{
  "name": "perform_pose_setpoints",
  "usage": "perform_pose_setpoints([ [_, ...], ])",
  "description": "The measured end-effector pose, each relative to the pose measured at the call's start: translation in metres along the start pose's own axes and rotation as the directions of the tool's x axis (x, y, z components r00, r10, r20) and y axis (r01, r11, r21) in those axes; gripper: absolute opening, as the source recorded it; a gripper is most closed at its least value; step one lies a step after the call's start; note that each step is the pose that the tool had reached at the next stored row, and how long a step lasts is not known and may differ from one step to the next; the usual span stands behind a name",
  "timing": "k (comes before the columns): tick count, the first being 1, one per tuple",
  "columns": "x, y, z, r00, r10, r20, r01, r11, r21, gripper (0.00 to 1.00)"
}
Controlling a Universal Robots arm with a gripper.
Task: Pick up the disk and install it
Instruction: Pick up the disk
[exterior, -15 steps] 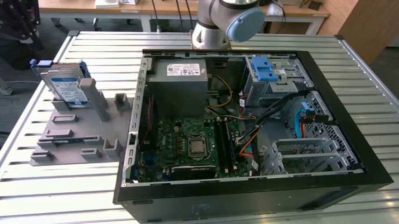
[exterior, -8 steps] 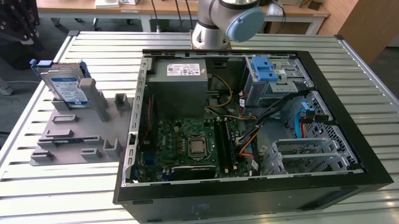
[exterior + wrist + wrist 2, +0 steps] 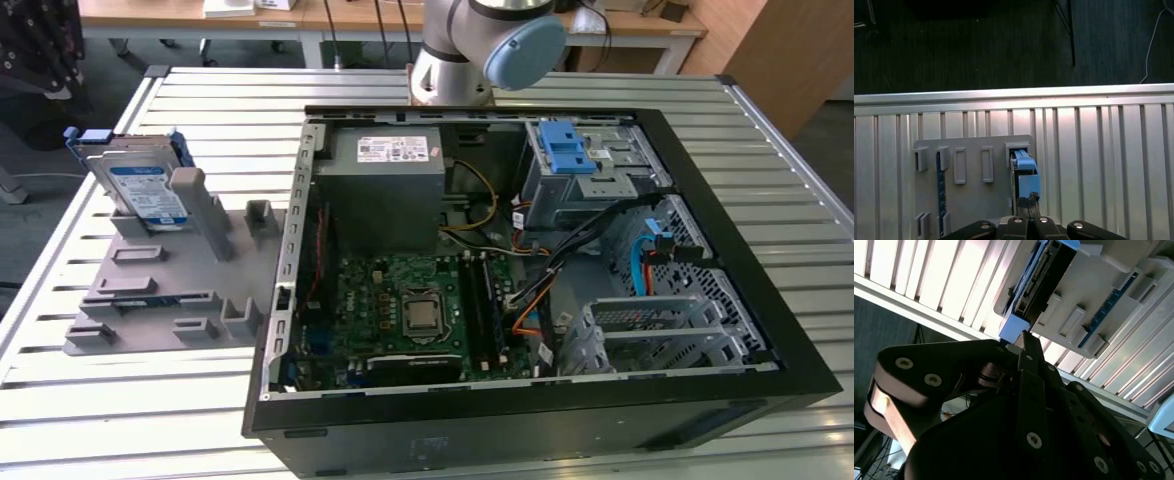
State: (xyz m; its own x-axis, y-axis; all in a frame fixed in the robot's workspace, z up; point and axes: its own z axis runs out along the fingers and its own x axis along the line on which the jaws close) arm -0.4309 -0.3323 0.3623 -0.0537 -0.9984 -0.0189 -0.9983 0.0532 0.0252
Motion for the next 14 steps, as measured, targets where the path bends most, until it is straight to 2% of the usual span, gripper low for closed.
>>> perform_pose_setpoints([
  [4,0.0000,-0.0001,0.0001,1.0000,0.000,-0.0001,0.000,1.0000,0.0001,0.11],
  [5,0.0001,-0.0001,0.0002,1.0000,0.000,-0.0001,0.000,1.0000,0.0003,0.23],
  [7,0.0001,-0.0001,0.0005,1.0000,0.000,0.0000,0.000,1.0000,0.0013,0.23],
  [9,0.0001,0.0001,0.0021,1.0000,0.000,0.0004,0.000,1.0000,0.0061,0.35],
  [10,0.0001,0.0004,0.0033,1.0000,0.000,0.0004,0.000,1.0000,0.0089,0.35],
  [12,0.0003,0.0009,0.0067,1.0000,0.000,0.0006,0.000,0.9999,0.0123,0.47],
  [13,0.0003,0.0014,0.0086,1.0000,0.000,0.0006,0.000,0.9999,0.0129,0.47],
  [14,0.0003,0.0020,0.0104,1.0000,0.000,0.0006,0.000,0.9999,0.0133,0.53],
])
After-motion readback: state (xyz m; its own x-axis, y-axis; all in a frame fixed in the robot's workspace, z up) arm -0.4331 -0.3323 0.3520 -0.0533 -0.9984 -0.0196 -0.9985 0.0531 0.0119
